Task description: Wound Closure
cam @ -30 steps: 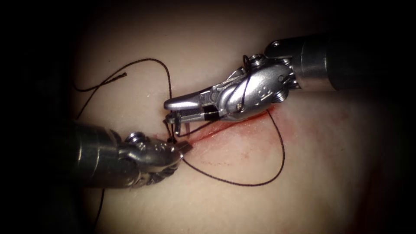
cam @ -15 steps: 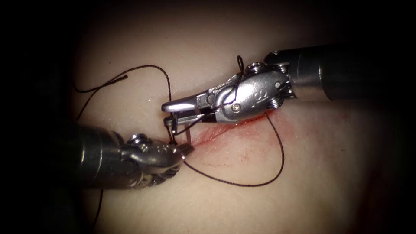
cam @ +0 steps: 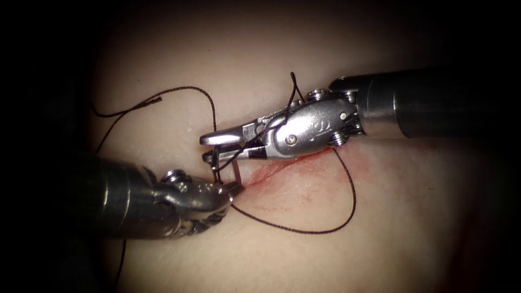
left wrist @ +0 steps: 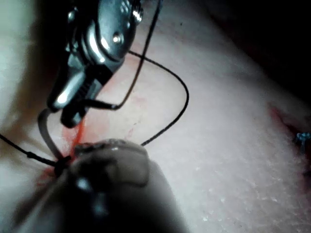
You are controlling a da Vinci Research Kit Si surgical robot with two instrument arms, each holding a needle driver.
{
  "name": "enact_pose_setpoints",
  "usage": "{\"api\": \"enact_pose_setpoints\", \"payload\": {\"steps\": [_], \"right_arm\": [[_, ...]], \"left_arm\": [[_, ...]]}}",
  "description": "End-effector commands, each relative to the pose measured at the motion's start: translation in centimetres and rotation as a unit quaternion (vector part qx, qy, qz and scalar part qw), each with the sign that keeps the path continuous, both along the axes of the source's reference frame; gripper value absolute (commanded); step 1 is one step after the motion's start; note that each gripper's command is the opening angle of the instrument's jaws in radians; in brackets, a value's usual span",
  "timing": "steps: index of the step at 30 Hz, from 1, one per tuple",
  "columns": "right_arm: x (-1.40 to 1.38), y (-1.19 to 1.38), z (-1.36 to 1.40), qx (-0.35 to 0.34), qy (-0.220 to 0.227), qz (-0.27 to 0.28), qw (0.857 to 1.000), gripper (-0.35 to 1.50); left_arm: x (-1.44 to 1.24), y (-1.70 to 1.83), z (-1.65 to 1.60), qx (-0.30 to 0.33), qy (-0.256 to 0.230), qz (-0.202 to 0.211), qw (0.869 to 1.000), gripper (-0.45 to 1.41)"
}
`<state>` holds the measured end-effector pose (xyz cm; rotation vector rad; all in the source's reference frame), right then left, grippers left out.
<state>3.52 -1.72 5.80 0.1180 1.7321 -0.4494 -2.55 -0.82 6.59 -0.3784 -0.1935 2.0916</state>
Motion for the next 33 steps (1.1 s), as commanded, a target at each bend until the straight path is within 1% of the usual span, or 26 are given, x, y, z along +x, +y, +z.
{"api": "enact_pose_setpoints", "payload": {"steps": [1, 2, 7, 11, 15, 18, 21, 23, 26, 27, 28, 30, 33], "right_arm": [[0.08, 0.07, -0.03, 0.0, 0.002, 0.0, 1.0, -0.35], [0.08, 0.18, -0.12, -0.002, 0.006, 0.006, 1.0, -0.35], [0.05, 0.39, -0.29, -0.016, 0.016, 0.023, 0.999, -0.35], [0.05, 0.43, -0.34, -0.011, 0.02, 0.033, 0.999, -0.35], [0.04, 0.57, -0.43, 0.007, 0.037, 0.059, 0.998, -0.35], [0.04, 0.61, -0.43, 0.01, 0.046, 0.072, 0.996, -0.35], [0.05, 0.63, -0.43, 0.021, 0.045, 0.077, 0.996, -0.35], [0.06, 0.66, -0.42, 0.041, 0.04, 0.076, 0.995, -0.35], [0.08, 0.7, -0.38, 0.095, 0.038, 0.077, 0.992, -0.35], [0.08, 0.7, -0.38, 0.095, 0.038, 0.077, 0.992, -0.35], [0.08, 0.74, -0.34, 0.126, 0.031, 0.073, 0.989, -0.35], [0.09, 0.76, -0.27, 0.157, 0.021, 0.068, 0.985, -0.35], [0.1, 0.77, -0.16, 0.182, 0.008, 0.063, 0.981, -0.35]], "left_arm": [[-0.05, -0.03, 0.05, 0.001, -0.001, 0.0, 1.0, -0.42], [-0.08, -0.07, 0.06, 0.004, -0.005, 0.004, 1.0, -0.42], [-0.14, -0.13, 0.05, 0.016, -0.005, 0.01, 1.0, -0.42], [-0.15, -0.16, 0.06, 0.02, -0.01, 0.022, 0.999, -0.42], [-0.15, -0.17, 0.07, 0.017, -0.008, 0.043, 0.999, -0.43], [-0.14, -0.19, 0.08, 0.019, -0.003, 0.048, 0.999, -0.43], [-0.13, -0.2, 0.1, 0.021, 0.001, 0.052, 0.998, -0.43], [-0.13, -0.21, 0.11, 0.023, 0.005, 0.053, 0.998, -0.43], [-0.12, -0.23, 0.13, 0.025, 0.009, 0.057, 0.998, -0.42], [-0.12, -0.23, 0.13, 0.025, 0.009, 0.057, 0.998, -0.42], [-0.11, -0.22, 0.14, 0.025, 0.009, 0.058, 0.998, -0.38], [-0.1, -0.2, 0.14, 0.024, 0.008, 0.061, 0.998, -0.37], [-0.09, -0.2, 0.14, 0.024, 0.008, 0.062, 0.998, -0.35]]}}
